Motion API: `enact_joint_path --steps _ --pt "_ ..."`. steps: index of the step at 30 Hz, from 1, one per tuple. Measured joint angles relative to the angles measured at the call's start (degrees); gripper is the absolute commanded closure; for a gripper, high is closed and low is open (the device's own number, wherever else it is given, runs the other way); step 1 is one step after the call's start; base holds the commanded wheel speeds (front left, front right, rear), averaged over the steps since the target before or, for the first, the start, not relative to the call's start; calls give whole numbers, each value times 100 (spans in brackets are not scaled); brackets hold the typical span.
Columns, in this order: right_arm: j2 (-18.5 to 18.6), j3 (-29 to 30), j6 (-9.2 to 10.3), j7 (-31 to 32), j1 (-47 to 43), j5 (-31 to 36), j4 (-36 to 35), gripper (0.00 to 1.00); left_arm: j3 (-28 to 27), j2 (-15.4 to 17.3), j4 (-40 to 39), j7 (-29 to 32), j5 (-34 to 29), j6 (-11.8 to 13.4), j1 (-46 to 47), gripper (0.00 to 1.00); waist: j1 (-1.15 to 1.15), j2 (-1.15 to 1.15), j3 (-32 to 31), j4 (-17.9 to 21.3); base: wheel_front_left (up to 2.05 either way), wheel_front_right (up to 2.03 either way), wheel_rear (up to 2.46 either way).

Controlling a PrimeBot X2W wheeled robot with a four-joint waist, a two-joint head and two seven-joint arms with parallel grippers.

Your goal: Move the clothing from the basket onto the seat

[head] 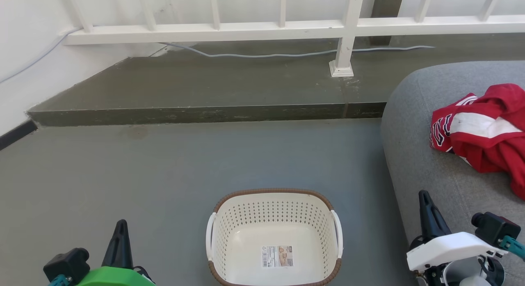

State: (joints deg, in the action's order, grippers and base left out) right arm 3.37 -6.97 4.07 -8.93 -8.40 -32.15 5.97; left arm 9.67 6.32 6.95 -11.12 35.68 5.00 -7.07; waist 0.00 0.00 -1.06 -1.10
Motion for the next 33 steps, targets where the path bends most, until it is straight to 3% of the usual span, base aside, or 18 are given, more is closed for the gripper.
enact_joint_path --steps 33 --pt "24 448 -357 521 369 -2480 298 100 -457 -88 296 638 2285 -457 276 100 0 0 52 43 0 0 0"
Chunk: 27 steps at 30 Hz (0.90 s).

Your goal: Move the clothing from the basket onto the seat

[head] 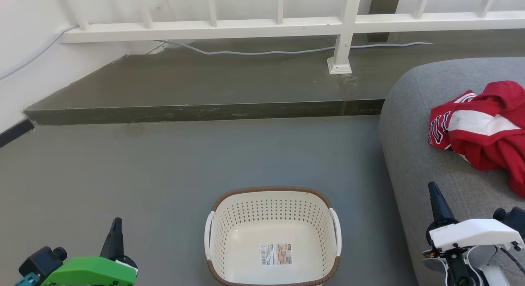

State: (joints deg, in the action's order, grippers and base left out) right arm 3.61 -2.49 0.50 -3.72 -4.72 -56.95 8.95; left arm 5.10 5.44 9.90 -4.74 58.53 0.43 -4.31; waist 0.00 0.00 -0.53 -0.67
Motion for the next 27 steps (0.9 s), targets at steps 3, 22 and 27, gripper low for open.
enact_joint_path --steps 3,22,27 --pt "2 36 -57 26 43 -225 48 100 -51 -27 52 54 202 -40 42 100 0 0 4 4 0 0 0" --pt "24 270 -302 287 320 -1646 266 100 -321 -74 242 414 1539 -298 307 100 0 0 32 29 0 0 0" --pt "31 342 -354 360 370 -2022 324 100 -380 -90 279 492 1880 -357 376 100 0 0 39 36 0 0 0"
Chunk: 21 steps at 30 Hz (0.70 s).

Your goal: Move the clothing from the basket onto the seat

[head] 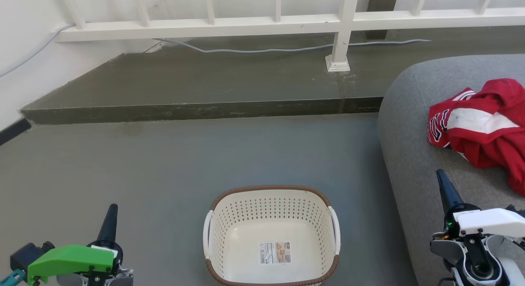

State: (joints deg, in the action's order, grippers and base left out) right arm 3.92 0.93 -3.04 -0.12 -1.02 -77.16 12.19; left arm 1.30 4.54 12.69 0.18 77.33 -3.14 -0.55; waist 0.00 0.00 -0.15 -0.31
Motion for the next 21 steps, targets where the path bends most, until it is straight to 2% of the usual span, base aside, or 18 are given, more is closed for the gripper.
enact_joint_path --steps 21 --pt "34 259 -303 290 319 -1541 249 100 -312 -65 229 383 1430 -316 268 100 0 0 30 28 0 0 0"
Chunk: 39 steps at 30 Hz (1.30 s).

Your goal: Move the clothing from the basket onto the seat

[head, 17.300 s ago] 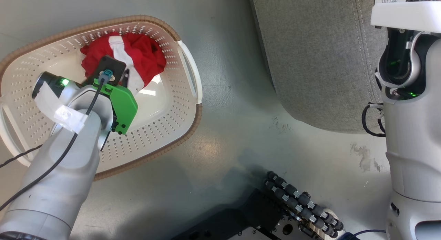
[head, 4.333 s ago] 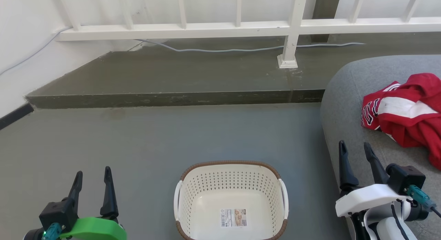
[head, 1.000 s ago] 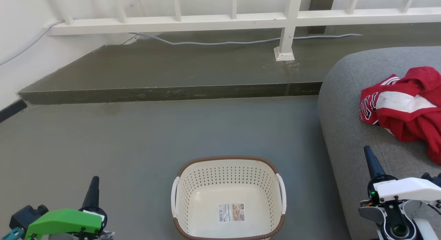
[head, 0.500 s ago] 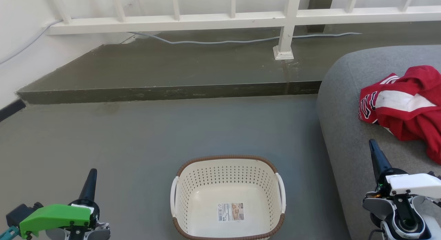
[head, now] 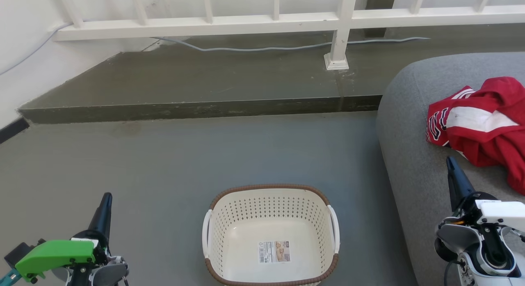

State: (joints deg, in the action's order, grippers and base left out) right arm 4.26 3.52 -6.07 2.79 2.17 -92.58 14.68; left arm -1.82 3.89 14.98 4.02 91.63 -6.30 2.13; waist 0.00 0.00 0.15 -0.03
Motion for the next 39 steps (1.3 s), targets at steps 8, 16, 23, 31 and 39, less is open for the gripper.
enact_joint_path --steps 8,16,23,31,39 --pt "9 33 -47 38 34 -225 54 100 -29 -29 59 49 179 -51 90 100 0 0 3 3 0 0 0" --pt "9 37 -47 38 82 -225 68 100 -31 -37 77 49 180 -52 93 100 0 0 2 3 0 0 0" --pt "9 42 -47 47 87 -225 79 100 -33 -43 86 49 180 -52 95 100 0 0 1 3 0 0 0" --pt "9 46 -48 55 88 -225 90 100 -36 -47 91 49 180 -56 99 100 0 0 0 3 0 0 0" --pt "9 49 -48 55 88 -225 107 100 -43 -49 96 51 180 -56 107 100 0 0 0 3 0 0 0"
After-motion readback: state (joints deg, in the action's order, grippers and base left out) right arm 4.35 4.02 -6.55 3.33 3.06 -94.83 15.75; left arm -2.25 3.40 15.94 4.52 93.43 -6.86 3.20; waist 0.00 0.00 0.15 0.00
